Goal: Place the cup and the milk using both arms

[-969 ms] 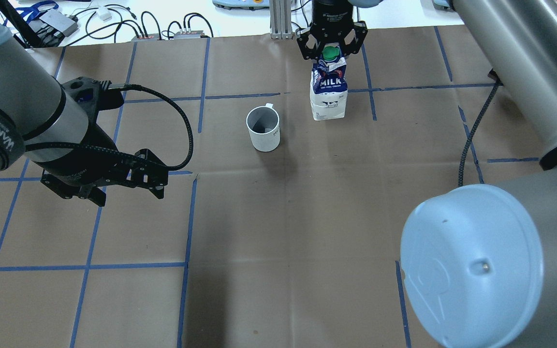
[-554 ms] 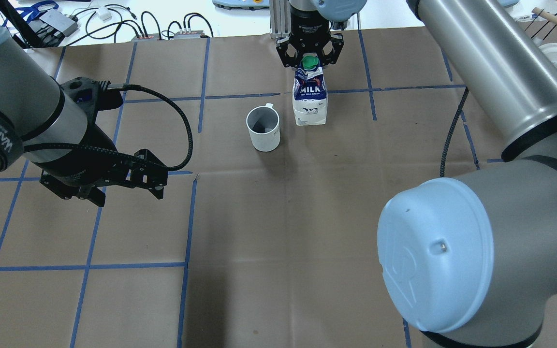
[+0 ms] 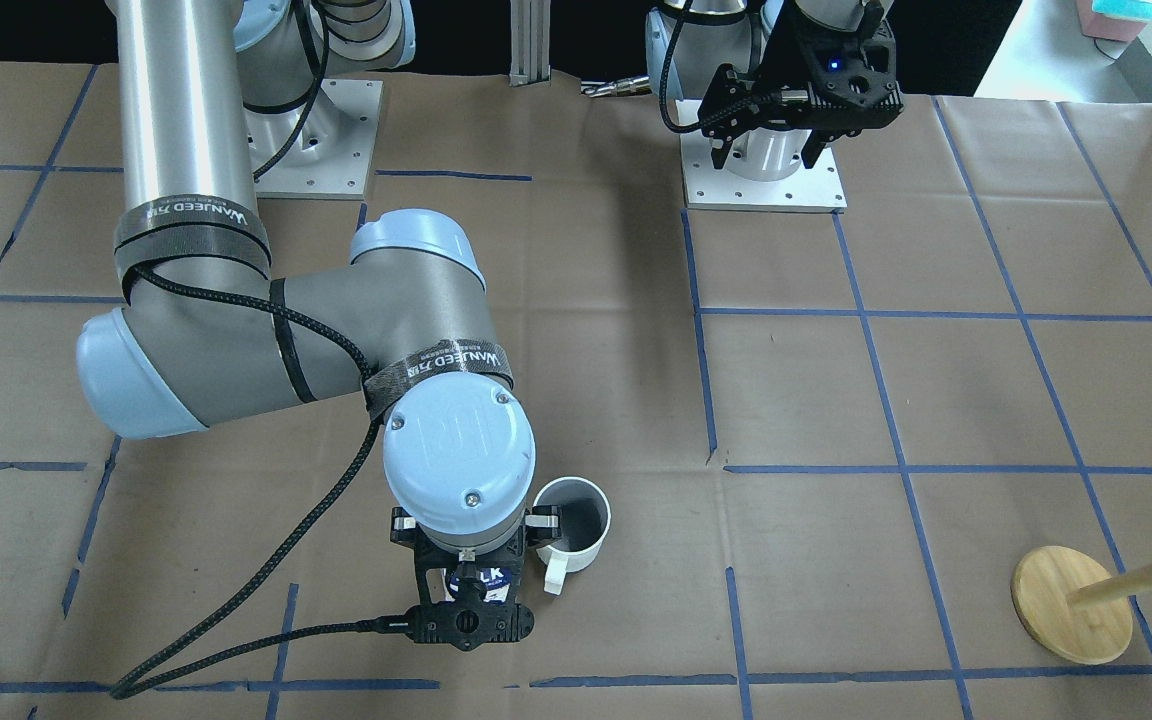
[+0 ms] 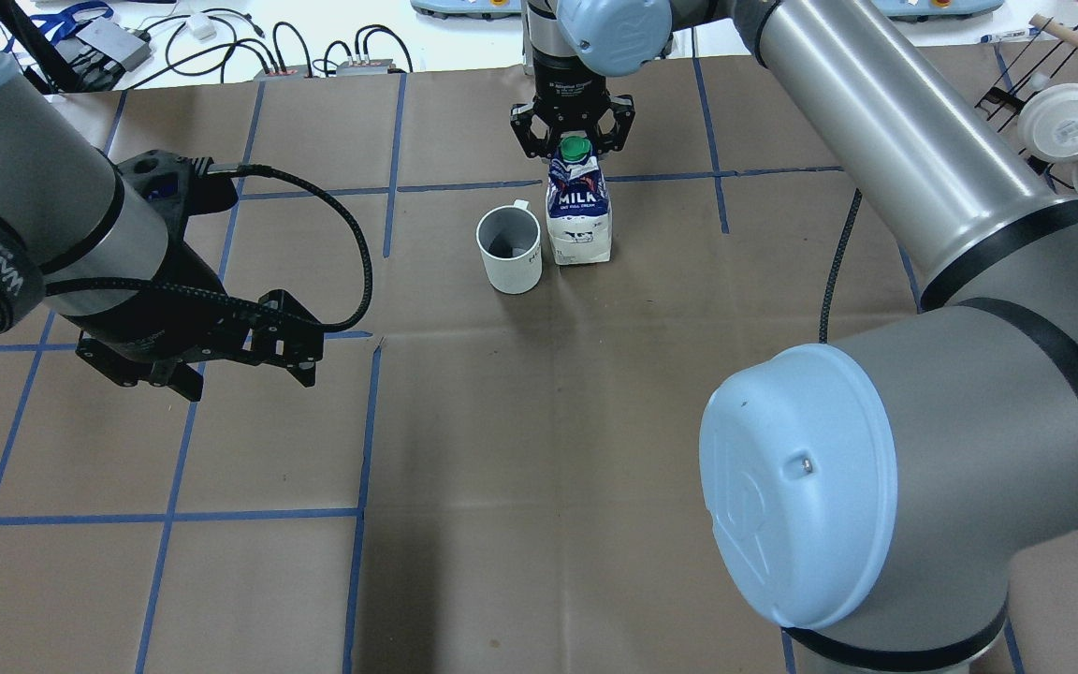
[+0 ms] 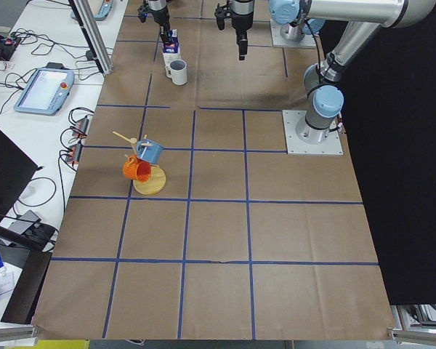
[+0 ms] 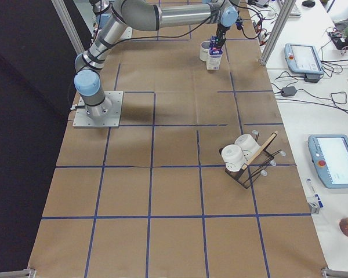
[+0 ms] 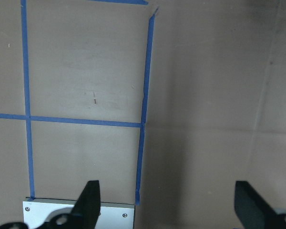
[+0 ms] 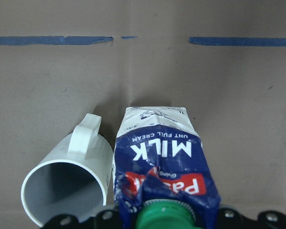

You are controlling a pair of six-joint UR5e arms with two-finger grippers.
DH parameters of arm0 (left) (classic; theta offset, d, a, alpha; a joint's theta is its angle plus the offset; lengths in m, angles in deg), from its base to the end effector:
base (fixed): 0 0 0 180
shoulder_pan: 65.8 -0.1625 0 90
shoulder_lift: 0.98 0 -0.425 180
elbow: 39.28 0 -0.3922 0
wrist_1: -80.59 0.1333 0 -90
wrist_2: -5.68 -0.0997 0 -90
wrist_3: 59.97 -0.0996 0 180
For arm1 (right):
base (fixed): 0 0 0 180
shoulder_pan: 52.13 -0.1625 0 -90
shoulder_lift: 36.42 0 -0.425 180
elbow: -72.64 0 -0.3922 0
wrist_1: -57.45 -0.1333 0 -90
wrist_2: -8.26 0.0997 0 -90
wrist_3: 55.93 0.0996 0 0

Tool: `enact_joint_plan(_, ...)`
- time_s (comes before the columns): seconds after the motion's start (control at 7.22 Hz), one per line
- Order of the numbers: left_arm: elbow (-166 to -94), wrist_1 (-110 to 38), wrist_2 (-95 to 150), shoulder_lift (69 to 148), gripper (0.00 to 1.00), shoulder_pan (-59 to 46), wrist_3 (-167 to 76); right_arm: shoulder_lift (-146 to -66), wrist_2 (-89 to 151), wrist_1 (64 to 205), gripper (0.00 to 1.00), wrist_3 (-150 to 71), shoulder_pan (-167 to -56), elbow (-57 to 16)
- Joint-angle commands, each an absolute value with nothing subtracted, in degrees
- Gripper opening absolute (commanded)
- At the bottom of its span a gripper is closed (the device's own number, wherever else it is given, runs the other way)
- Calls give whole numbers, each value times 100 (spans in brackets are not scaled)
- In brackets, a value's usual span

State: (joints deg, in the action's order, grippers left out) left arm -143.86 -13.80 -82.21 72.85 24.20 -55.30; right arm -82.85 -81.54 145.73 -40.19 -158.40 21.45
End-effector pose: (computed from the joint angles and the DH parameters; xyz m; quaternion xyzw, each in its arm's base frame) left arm -0.1370 -0.3684 0.4773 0.0412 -0.9987 -0.0252 0.0174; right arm 0.3445 -0.7033 0.3277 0.0045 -0.9984 -0.0548 0.0139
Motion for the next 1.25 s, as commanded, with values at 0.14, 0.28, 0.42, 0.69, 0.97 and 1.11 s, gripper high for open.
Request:
enact_joint_plan(0.14,-14387,-1380,-8230,7285,100,2420,-5540,-8344,-8157,14491,100,-4020,-15804,2149)
enact_joint_plan(0.28,-14387,-1380,-8238,7276,100,2420,-5566,-8388,-8157,14491,100,-4028,-15735,2158)
enact_joint_plan(0.42,-14387,-1380,-8238,7276,100,2420,-5584,-8458,-8157,14464,100,-4028,-15725,2158)
enact_joint_plan(0.69,-14395,-1380,-8238,7276,100,2420,-5584,-8781,-8209,14220,100,-4333,-15647,2097)
enact_joint_plan(0.97,-14387,-1406,-8247,7285,100,2420,-5584,-9501,-8262,13168,100,-5124,-15043,1826)
enact_joint_plan(1.11,-14395,-1424,-8247,7285,100,2420,-5584,-9992,-8410,13146,100,-5423,-14796,1310)
